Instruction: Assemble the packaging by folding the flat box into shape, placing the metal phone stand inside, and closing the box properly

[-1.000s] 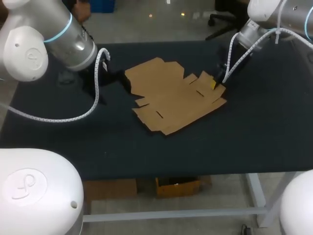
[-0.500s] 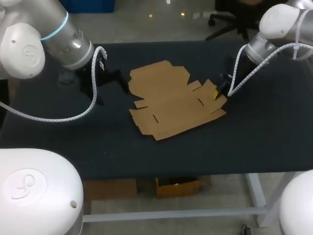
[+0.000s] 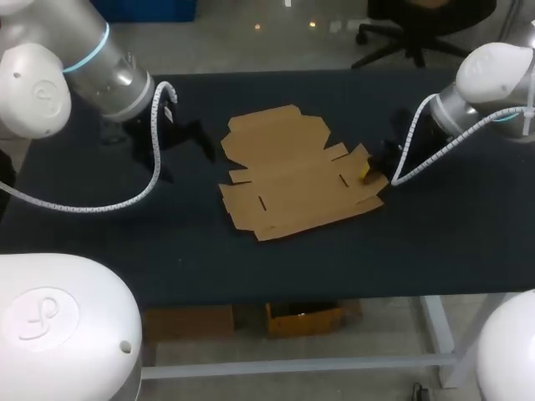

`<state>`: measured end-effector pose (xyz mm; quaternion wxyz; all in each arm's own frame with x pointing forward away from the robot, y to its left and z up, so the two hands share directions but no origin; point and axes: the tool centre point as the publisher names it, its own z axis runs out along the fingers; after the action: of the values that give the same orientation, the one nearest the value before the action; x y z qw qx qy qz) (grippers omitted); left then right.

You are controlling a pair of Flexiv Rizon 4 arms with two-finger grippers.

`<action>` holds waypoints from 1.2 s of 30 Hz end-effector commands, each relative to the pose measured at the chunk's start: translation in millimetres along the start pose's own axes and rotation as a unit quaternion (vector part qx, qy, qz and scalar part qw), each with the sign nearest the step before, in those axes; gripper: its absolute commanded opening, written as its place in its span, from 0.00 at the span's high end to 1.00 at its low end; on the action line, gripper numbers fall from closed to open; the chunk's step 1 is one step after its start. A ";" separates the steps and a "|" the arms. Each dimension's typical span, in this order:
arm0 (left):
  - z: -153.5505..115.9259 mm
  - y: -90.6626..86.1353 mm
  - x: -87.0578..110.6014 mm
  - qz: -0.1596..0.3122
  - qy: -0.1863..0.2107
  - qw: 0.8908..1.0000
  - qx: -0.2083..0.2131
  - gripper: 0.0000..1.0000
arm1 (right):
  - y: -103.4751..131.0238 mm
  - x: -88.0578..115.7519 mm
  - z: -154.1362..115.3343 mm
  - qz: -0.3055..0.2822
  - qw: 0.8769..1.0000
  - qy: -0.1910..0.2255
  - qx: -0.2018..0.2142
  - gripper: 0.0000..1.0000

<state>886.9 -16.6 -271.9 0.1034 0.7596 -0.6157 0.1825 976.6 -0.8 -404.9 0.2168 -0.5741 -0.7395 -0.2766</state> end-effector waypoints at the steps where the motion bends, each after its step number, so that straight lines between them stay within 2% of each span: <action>1: 0.1 1.5 -1.6 0.000 0.000 1.000 0.001 0.00 | -2.1 -1.1 -14.2 0.003 0.999 -0.006 -0.049 0.00; 5: -0.3 2.2 -2.7 -0.001 0.001 1.000 0.002 0.00 | 6.0 -6.8 -27.4 0.003 0.999 0.000 -0.035 0.00; 6: -0.3 2.2 -2.7 -0.001 0.001 1.000 0.002 0.00 | 8.6 -8.8 -29.1 0.000 1.000 -0.010 -0.028 0.00; 9: 0.0 2.8 -2.5 -0.001 0.000 1.000 0.002 0.00 | 18.8 -17.2 -31.5 -0.002 1.000 0.003 -0.011 0.00; 10: 0.1 3.0 -2.4 0.000 0.000 1.000 0.001 0.00 | 22.1 -18.6 -31.7 -0.010 1.000 0.020 -0.002 0.00; 13: -0.2 3.6 -1.4 0.000 -0.002 1.000 0.002 0.00 | 31.1 -19.5 -32.4 -0.020 0.999 0.020 0.019 0.00; 15: -1.3 3.9 -0.9 0.000 -0.003 1.000 0.003 0.00 | 36.3 -18.1 -34.8 -0.020 0.999 0.006 0.029 0.00; 18: -4.6 4.4 -1.7 0.001 -0.014 1.000 -0.006 0.00 | 36.3 -18.1 -34.8 -0.020 0.999 0.006 0.029 0.00; 28: -4.6 4.4 -1.7 0.001 -0.014 1.000 -0.006 0.00 | 36.3 -18.1 -34.8 -0.020 0.999 0.006 0.029 0.00; 31: -4.6 4.4 -1.7 0.001 -0.014 1.000 -0.006 0.00 | 50.4 -16.3 -31.2 -0.013 0.999 0.006 0.035 0.00; 36: 0.2 3.9 -3.6 0.005 0.008 1.000 -0.010 0.00 | 58.9 -10.3 -19.5 -0.023 0.998 0.012 0.050 0.00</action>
<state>881.9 -18.0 -267.6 0.1098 0.7554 -0.6209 0.1782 1026.0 -14.9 -382.4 0.2276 -0.5522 -0.7554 -0.2695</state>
